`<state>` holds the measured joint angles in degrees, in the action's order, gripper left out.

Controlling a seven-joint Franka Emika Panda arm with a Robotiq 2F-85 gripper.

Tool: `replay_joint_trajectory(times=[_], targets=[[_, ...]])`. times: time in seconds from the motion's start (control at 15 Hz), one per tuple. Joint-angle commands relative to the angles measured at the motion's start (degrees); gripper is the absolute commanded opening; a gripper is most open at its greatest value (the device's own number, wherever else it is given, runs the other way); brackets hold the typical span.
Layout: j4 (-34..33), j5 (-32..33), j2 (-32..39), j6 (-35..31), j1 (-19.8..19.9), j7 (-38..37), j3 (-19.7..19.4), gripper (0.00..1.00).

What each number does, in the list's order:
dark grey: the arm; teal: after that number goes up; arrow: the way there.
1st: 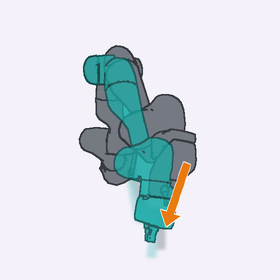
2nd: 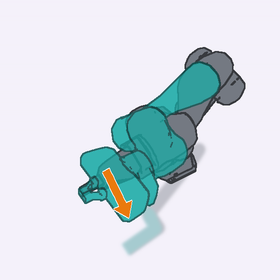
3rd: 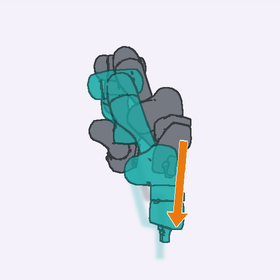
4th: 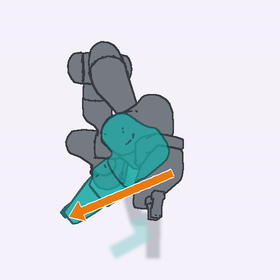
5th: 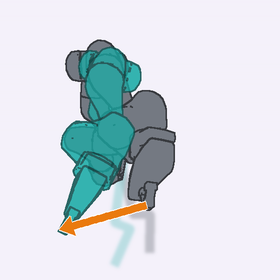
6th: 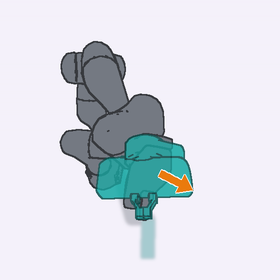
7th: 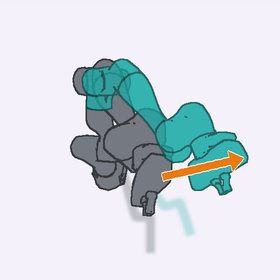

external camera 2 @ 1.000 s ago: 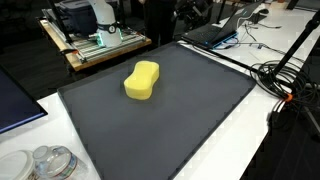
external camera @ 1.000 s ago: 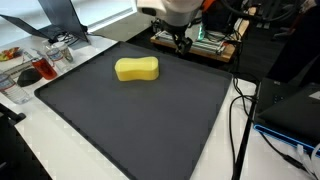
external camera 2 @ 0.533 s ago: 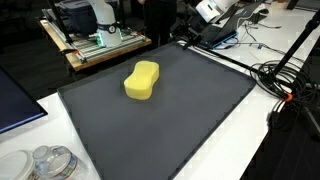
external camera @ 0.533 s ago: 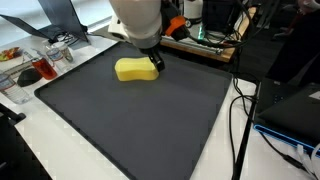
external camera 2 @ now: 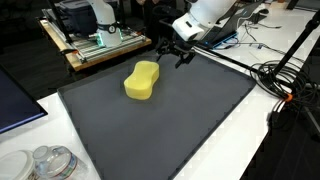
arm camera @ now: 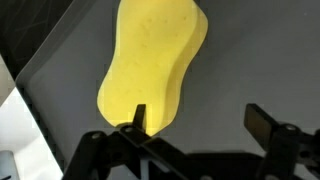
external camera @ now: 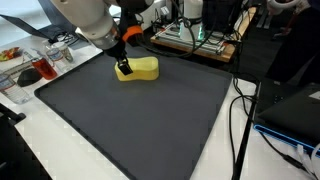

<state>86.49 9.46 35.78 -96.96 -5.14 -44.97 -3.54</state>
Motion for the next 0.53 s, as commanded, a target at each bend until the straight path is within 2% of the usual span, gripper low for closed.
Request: replay_joint_trajectory(times=[0.0, 0.27, 0.47], targets=[[0.7, -3.5, -0.1, -2.1, 3.0, -0.2, -2.2, 1.00], [3.3, -8.4, -1.3, -7.5, 7.9, 4.1, -2.9, 1.00], [9.4, -12.9, -4.2, -16.3, 11.5, 10.5, -3.0, 1.00]])
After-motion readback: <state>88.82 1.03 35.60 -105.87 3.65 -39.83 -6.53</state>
